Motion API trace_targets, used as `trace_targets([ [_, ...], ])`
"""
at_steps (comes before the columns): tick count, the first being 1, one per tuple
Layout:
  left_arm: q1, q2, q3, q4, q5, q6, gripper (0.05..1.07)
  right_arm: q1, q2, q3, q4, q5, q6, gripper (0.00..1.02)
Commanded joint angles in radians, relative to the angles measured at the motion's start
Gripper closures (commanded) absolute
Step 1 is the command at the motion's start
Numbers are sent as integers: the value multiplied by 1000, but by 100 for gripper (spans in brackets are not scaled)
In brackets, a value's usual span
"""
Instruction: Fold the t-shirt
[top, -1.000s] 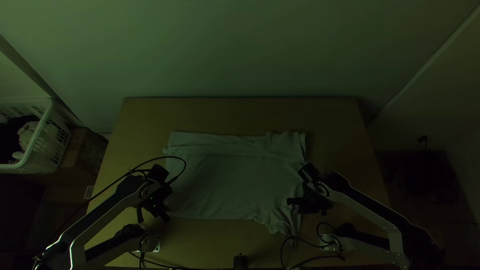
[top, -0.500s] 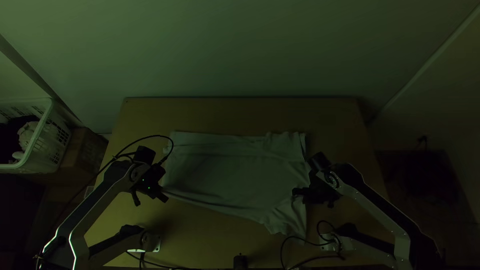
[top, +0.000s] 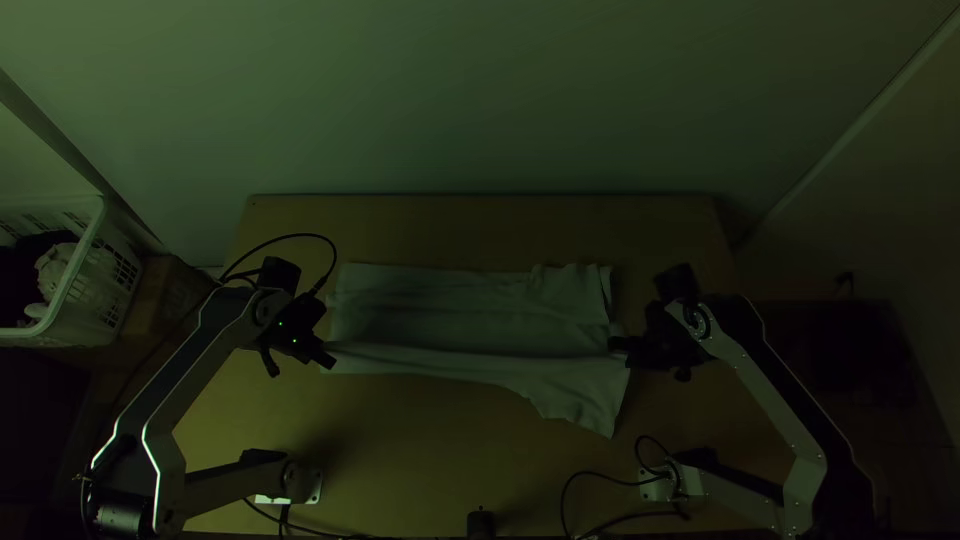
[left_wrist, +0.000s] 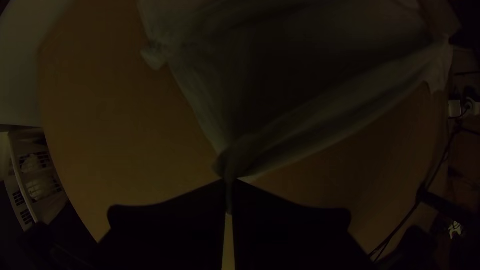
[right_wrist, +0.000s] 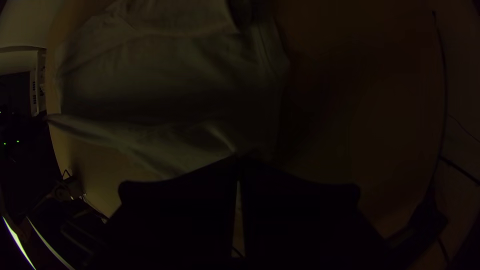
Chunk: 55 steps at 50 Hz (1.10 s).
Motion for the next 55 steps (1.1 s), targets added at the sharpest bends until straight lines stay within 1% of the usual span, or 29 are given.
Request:
trace_targets([
  [1,15,46,67,0,10,24,104,-7,47,46,-15,16,-20,100],
  [9,24,106,142,10,13,21,104,-18,115,105,-10,16,-25,100],
  [28,35,254,296,27,13,16,104,-67,319,268,51,14,-48,100],
  [34,36,313,356,35,14,13,104,-82,396,336,60,14,-54,100],
  [55,48,559,589,50,20,-7,104,-90,667,610,74,14,-58,100],
])
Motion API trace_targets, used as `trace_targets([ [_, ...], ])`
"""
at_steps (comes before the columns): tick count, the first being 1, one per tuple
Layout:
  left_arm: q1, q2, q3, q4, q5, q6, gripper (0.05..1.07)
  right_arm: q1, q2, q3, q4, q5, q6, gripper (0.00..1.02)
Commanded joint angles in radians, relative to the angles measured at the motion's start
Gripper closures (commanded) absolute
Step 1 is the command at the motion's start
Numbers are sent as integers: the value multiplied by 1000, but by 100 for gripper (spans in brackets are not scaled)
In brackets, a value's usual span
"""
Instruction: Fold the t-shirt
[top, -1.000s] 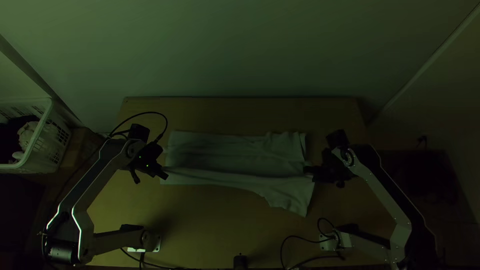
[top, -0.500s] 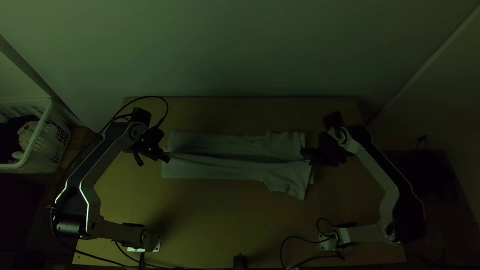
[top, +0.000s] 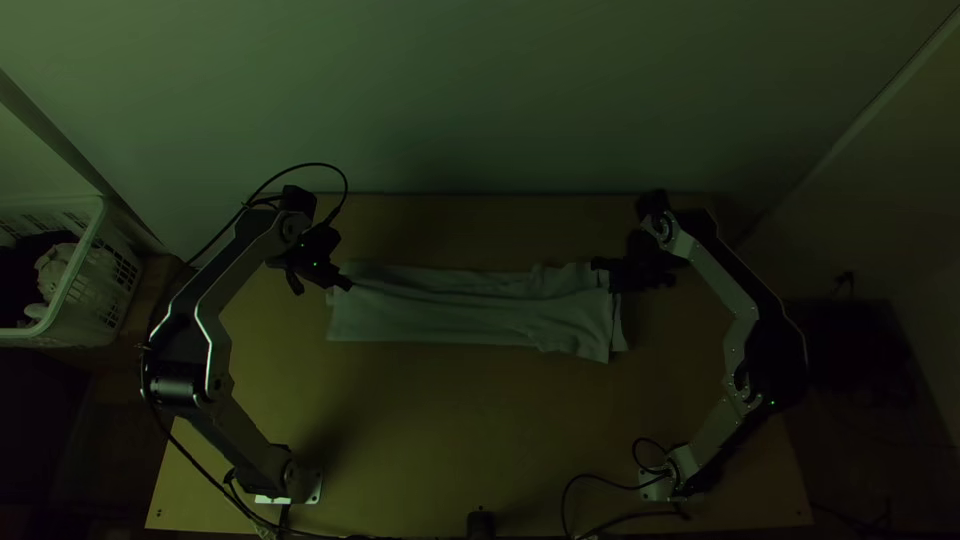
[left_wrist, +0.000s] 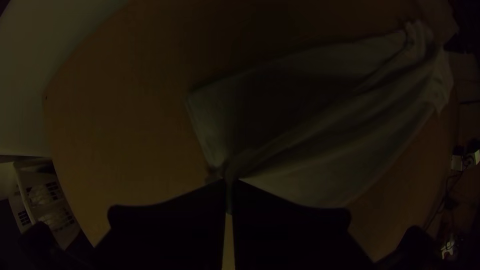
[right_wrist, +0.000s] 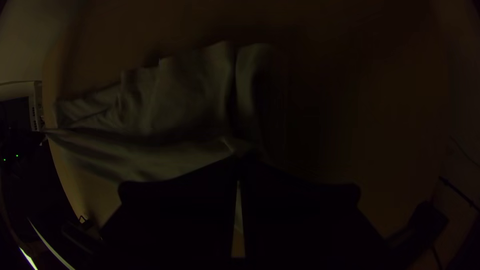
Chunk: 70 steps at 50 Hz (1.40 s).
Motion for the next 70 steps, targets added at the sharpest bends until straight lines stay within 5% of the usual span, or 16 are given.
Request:
trace_targets([
  [1,17,58,64,0,5,-2,104,-10,69,65,0,11,-11,100],
  [21,59,162,130,15,16,-16,102,-25,205,144,60,13,-49,98],
  [23,59,163,123,29,16,-32,85,-24,208,152,65,16,-69,83],
  [25,59,163,122,32,16,-39,52,-22,208,155,66,29,-81,71],
  [27,59,165,119,33,16,-54,8,-20,208,158,71,39,-100,61],
  [33,60,157,119,52,42,-88,9,-30,190,158,71,40,-100,55],
  [45,111,122,103,65,214,-128,9,-45,105,138,60,42,-140,4],
  [70,234,15,-147,174,467,-135,9,-53,-99,141,62,43,-115,4],
])
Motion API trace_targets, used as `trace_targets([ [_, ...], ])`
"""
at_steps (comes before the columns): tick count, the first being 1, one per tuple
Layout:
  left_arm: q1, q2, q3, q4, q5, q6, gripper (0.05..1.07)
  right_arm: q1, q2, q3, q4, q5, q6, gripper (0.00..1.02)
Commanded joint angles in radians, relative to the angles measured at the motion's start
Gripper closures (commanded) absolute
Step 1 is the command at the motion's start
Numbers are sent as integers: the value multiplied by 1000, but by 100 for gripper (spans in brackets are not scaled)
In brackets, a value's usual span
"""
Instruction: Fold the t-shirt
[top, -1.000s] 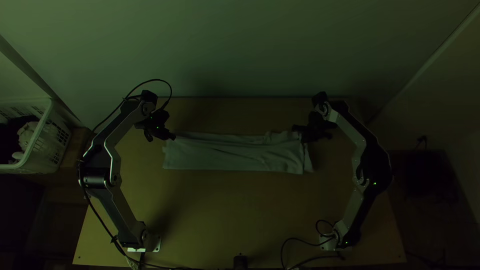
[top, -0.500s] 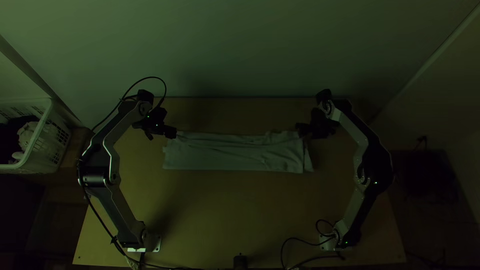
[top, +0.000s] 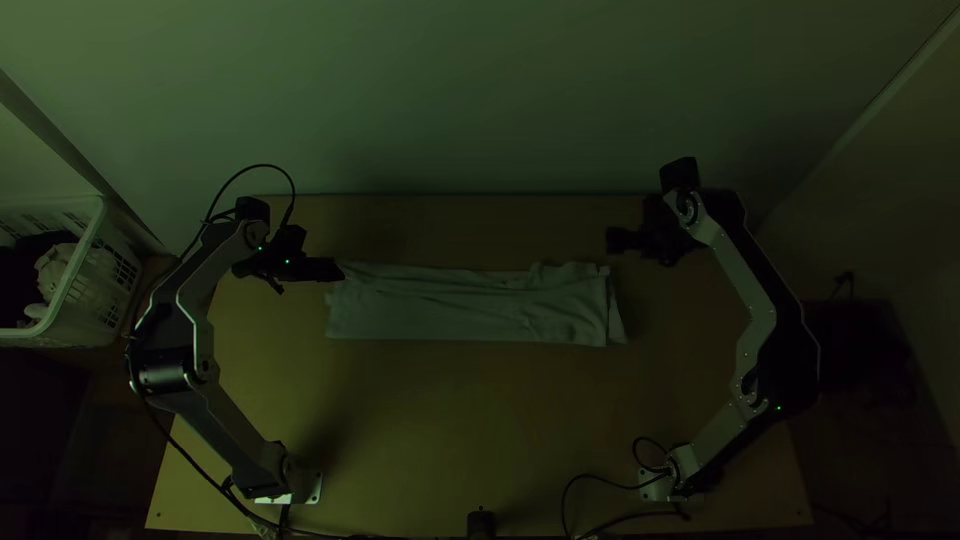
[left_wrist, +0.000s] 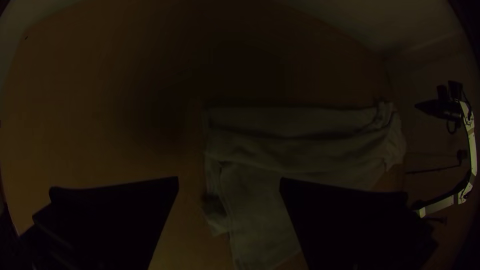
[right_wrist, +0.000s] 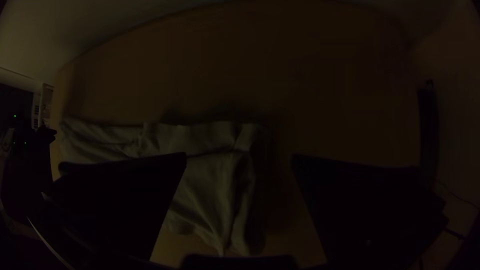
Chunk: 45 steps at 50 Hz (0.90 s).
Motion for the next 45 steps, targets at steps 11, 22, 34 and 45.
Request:
trace_targets([
  [11,56,-37,-140,50,101,-11,9,-1,-119,3,-5,6,25,4],
  [22,71,-26,-197,70,158,-11,10,7,-157,-6,-11,9,46,4],
  [34,2,5,-253,139,186,-84,9,33,-197,-29,-20,29,69,4],
  [45,-107,11,-282,235,198,-196,9,49,-234,-53,-23,44,81,4],
])
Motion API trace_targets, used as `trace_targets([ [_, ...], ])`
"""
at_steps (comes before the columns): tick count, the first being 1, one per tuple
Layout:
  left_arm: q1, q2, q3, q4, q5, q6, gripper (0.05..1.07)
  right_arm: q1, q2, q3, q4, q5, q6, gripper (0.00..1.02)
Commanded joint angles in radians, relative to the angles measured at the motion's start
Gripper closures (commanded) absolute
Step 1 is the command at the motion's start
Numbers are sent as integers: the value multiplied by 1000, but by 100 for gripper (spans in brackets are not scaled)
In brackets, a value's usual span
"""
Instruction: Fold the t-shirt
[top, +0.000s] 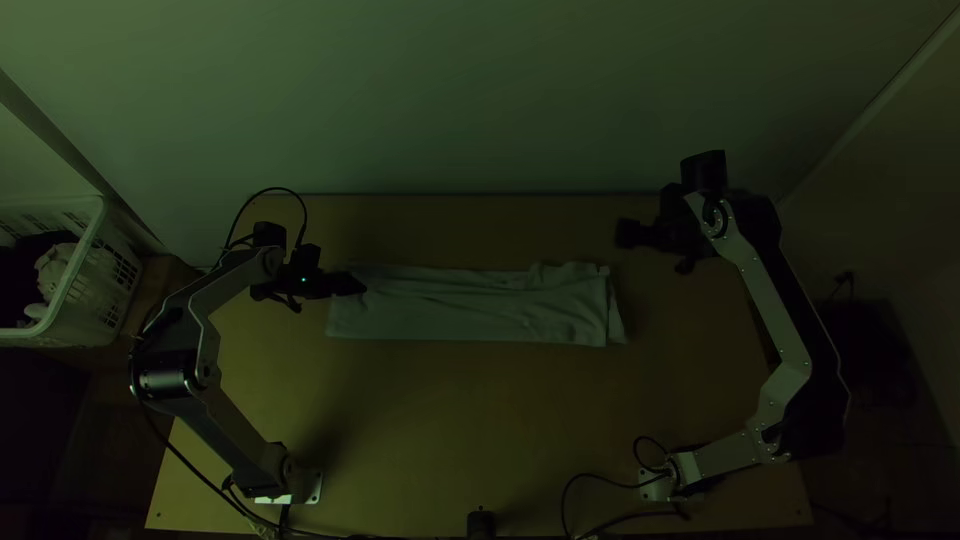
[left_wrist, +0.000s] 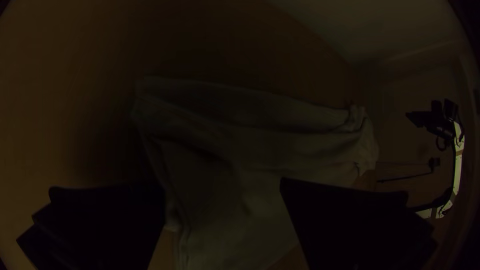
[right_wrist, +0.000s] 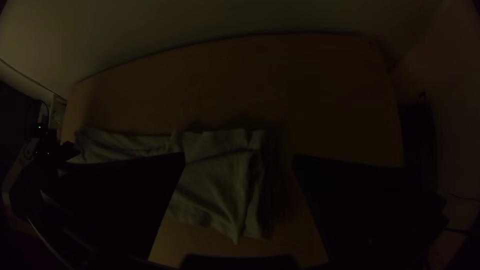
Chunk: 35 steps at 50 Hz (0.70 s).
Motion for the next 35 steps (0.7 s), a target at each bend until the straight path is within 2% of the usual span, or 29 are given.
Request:
trace_targets([
  [1,-61,27,-62,15,0,-79,9,14,-44,-31,-13,10,26,4],
  [11,-129,36,-52,43,-8,-152,10,32,-83,-72,-11,20,47,4],
  [16,-155,45,-44,45,-46,-174,14,37,-98,-98,-11,23,49,4],
  [19,-167,41,-48,48,-66,-183,38,39,-106,-109,-11,23,58,4],
  [21,-175,36,-53,64,-86,-200,60,40,-109,-118,-11,23,59,4],
  [24,-181,18,-70,97,-94,-203,101,40,-113,-126,-11,23,59,4],
  [25,-182,13,-73,100,-94,-203,106,42,-115,-129,-11,23,61,4],
  [35,-163,-13,-90,98,-146,-181,104,43,-119,-136,-11,24,61,4],
])
